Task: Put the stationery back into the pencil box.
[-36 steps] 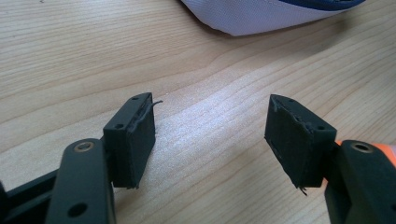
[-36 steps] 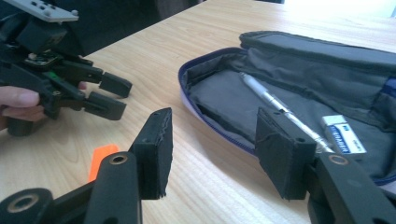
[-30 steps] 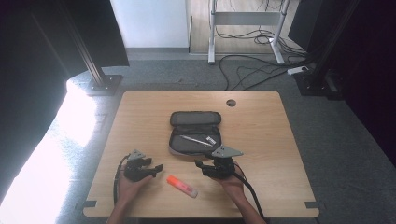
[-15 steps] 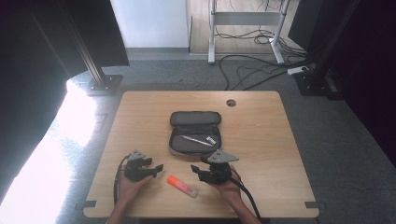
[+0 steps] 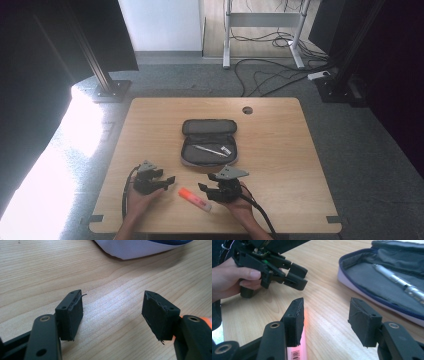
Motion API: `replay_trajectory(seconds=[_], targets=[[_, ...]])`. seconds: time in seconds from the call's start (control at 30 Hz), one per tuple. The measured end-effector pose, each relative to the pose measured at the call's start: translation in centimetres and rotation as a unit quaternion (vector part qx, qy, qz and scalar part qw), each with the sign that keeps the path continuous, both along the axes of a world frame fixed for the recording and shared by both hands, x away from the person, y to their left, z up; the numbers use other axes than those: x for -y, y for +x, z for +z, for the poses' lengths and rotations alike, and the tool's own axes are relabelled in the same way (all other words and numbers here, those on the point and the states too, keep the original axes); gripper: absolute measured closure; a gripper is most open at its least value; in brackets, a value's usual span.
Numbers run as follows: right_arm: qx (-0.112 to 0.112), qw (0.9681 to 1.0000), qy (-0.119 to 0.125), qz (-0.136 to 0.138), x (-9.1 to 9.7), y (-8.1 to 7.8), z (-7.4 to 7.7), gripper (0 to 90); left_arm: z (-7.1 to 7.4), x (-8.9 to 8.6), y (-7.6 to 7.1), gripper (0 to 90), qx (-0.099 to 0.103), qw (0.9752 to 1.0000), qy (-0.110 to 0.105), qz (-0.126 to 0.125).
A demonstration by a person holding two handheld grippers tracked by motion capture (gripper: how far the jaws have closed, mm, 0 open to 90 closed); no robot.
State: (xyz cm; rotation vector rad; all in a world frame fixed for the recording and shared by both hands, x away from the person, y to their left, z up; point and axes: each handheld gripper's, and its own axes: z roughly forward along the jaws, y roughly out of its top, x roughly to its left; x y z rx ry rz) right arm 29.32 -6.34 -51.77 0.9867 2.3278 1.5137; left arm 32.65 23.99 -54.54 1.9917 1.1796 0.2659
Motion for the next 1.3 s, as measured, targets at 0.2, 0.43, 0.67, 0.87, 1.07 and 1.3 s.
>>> replay_trajectory(seconds=[0.2,0.43,0.67,0.87,1.07,1.3], targets=[[-0.002,0.9999,-0.006,0.009,-0.6,-0.3,-0.3,45.9,0.0,0.0,0.0,33.8,-0.001,1.0,-0.001,0.001],[-0.01,0.9996,-0.017,0.018,-1.4,-0.6,-0.9,46.7,0.0,0.0,0.0,33.8,-0.001,1.0,-0.002,0.0],[-0.015,0.9992,-0.025,0.026,-2.0,-0.8,-1.3,47.3,0.0,0.1,0.0,33.7,0.0,1.0,-0.001,0.001],[-0.021,0.9987,-0.033,0.032,-2.6,-1.0,-1.7,48.3,0.0,0.0,0.0,33.7,0.0,1.0,-0.001,-0.001],[-0.022,0.9979,-0.044,0.042,-3.1,-1.3,-2.0,49.9,0.0,0.0,0.0,33.7,0.0,1.0,-0.001,-0.001],[-0.025,0.9969,-0.053,0.051,-3.6,-1.5,-2.5,51.4,0.0,0.0,0.0,33.6,0.0,1.0,-0.001,-0.001]])
